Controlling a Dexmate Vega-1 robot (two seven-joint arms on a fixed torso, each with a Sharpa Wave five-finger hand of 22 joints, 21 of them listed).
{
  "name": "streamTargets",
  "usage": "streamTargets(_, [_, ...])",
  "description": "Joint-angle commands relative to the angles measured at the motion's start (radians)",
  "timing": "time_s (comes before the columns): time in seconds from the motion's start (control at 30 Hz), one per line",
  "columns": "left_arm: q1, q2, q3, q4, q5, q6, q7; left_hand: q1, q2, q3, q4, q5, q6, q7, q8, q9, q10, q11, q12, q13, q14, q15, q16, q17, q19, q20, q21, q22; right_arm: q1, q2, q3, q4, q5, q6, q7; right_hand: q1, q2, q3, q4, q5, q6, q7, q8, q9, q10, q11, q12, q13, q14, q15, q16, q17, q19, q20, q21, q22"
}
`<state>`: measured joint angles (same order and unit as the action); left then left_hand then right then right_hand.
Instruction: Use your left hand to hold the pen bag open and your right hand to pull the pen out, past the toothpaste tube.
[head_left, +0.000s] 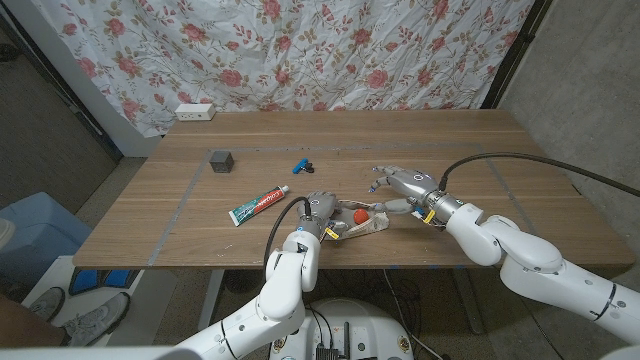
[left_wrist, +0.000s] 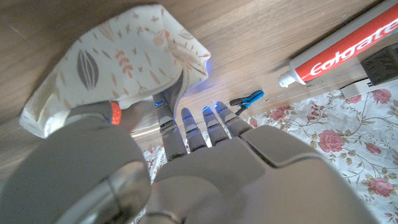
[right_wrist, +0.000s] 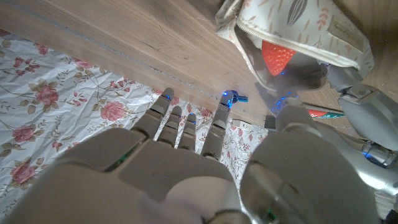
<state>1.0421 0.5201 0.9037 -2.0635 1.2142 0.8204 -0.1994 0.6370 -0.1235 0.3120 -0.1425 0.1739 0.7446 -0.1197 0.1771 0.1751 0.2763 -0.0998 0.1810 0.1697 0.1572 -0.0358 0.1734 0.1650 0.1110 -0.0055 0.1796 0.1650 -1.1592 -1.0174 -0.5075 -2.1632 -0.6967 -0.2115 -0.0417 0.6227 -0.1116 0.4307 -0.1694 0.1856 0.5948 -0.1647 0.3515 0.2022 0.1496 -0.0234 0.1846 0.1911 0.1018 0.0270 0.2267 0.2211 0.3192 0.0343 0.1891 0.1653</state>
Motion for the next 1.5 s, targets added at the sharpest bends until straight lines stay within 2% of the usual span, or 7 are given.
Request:
streamTargets(0.03, [-0.012, 0.014, 0.002, 0.001, -0.018, -0.019, 0.013, 0.000, 0.005, -0.005, -0.001, 0.005, 0.001, -0.004, 0.004, 0.005, 0.003, 0.000, 0.005, 0.006, -0.004, -0.014, 0.003, 0.003, -0.007, 0.001, 0.001, 0.003, 0.037, 0.025, -0.038, 0.015, -0.034, -0.001, 0.041, -0.003, -0.001, 0.002, 0.004, 0.005, 0.010, -0.005, 0.008, 0.003, -0.005, 0.000, 0.000, 0.002, -0.004, 0.000, -0.001, 0.005, 0.004, 0.008, -0.003, 0.001])
streamTargets(0.77, [-0.012, 0.028, 0.003, -0.008, -0.024, -0.021, 0.010, -0.001, 0.010, -0.004, -0.003, 0.004, 0.002, -0.004, 0.007, 0.005, 0.002, 0.001, 0.006, 0.006, -0.004, -0.014, 0.004, 0.003, -0.007, 0.001, 0.002, 0.003, 0.071, 0.042, -0.078, 0.025, -0.073, 0.013, 0.103, 0.014, 0.008, 0.002, 0.005, 0.009, 0.033, -0.027, 0.020, 0.008, -0.019, -0.008, 0.001, 0.003, -0.004, -0.001, 0.002, 0.008, 0.006, 0.010, -0.002, 0.002])
streamTargets(1.5, [-0.013, 0.043, -0.001, -0.017, -0.026, -0.041, 0.006, -0.006, 0.012, -0.005, -0.004, 0.003, 0.005, -0.004, 0.008, 0.005, 0.001, 0.002, 0.007, 0.006, -0.004, -0.015, 0.004, 0.003, -0.007, 0.001, 0.003, 0.003, 0.084, 0.063, -0.107, 0.032, -0.100, -0.005, 0.148, 0.074, 0.028, 0.020, -0.006, 0.007, 0.060, -0.047, 0.036, 0.012, -0.025, -0.013, 0.004, 0.002, -0.011, -0.001, 0.000, 0.008, 0.005, 0.010, -0.003, 0.001])
